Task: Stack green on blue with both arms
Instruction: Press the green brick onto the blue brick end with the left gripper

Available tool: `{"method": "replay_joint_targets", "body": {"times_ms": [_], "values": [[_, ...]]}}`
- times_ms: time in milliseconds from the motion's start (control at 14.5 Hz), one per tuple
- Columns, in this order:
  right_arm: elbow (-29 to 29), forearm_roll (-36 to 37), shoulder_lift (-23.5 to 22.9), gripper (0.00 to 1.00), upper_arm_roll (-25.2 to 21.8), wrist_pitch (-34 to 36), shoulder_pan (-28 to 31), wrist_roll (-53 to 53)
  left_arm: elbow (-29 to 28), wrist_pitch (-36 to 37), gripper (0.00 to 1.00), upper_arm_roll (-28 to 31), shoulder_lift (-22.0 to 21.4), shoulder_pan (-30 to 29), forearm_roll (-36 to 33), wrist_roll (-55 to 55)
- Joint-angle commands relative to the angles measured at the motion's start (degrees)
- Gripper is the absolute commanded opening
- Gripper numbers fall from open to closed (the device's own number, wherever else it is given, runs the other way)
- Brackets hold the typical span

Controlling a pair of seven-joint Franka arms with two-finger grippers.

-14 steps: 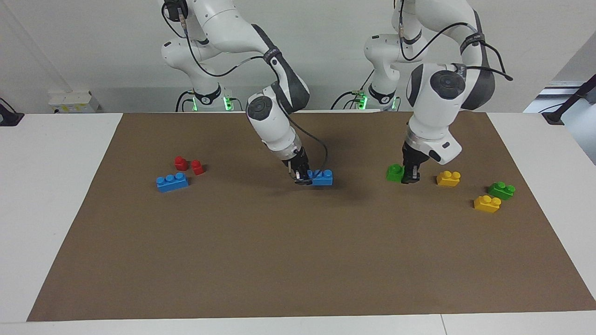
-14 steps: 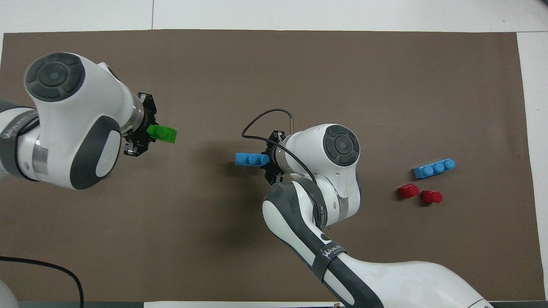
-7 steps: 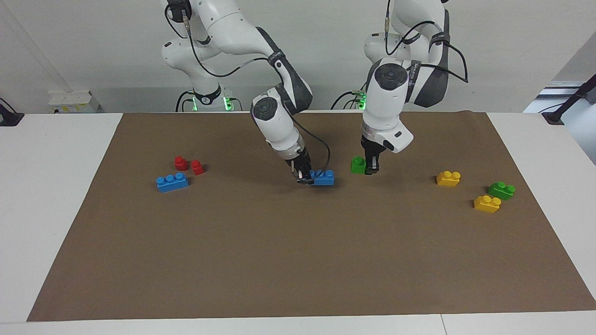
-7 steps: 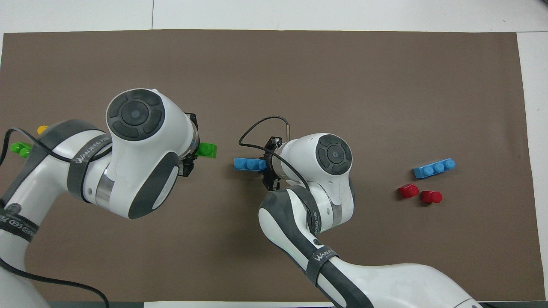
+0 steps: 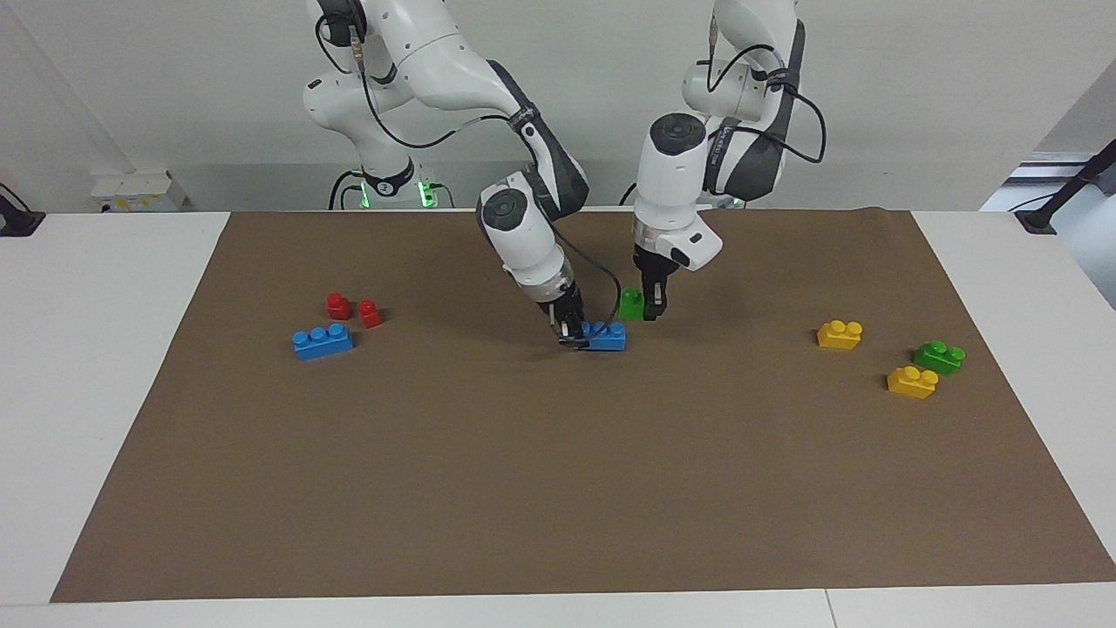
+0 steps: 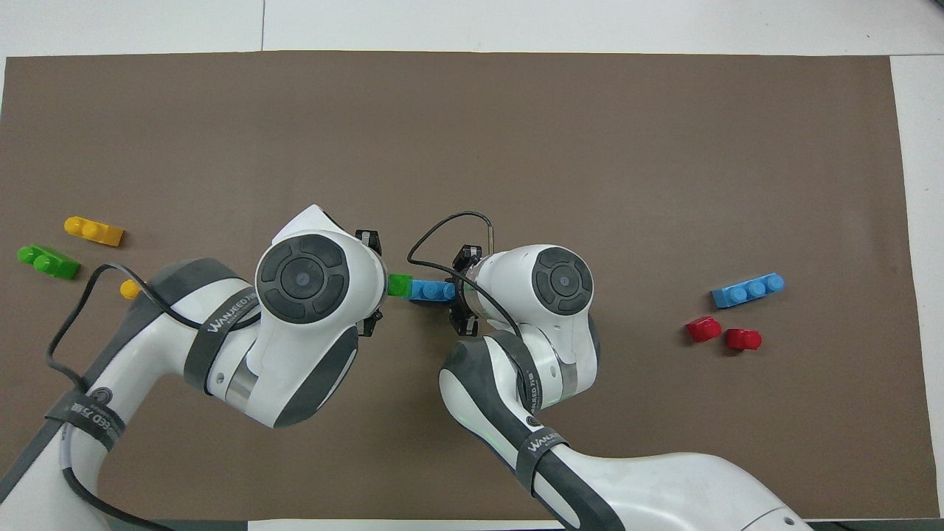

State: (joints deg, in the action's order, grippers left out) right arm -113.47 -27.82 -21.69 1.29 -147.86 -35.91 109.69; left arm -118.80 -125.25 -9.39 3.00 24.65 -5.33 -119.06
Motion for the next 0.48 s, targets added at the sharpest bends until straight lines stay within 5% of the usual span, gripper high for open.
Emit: {"method": "replay_joint_targets", "body": {"times_ms": [0,414], "values": [[-2.98,-0.57,0.42,0.0,-0.24,-4.1,-0.47,0.53,-3.02,-2.54,0.0,1.04,-1.77,2.33,-1.17,-2.49],[-3.78,-0.57,0.33,0.0,-0.24,-4.46,-0.56,-0.52,-4.51,-7.29,0.0,0.95,0.25,4.62,-5.3,-9.52]]}}
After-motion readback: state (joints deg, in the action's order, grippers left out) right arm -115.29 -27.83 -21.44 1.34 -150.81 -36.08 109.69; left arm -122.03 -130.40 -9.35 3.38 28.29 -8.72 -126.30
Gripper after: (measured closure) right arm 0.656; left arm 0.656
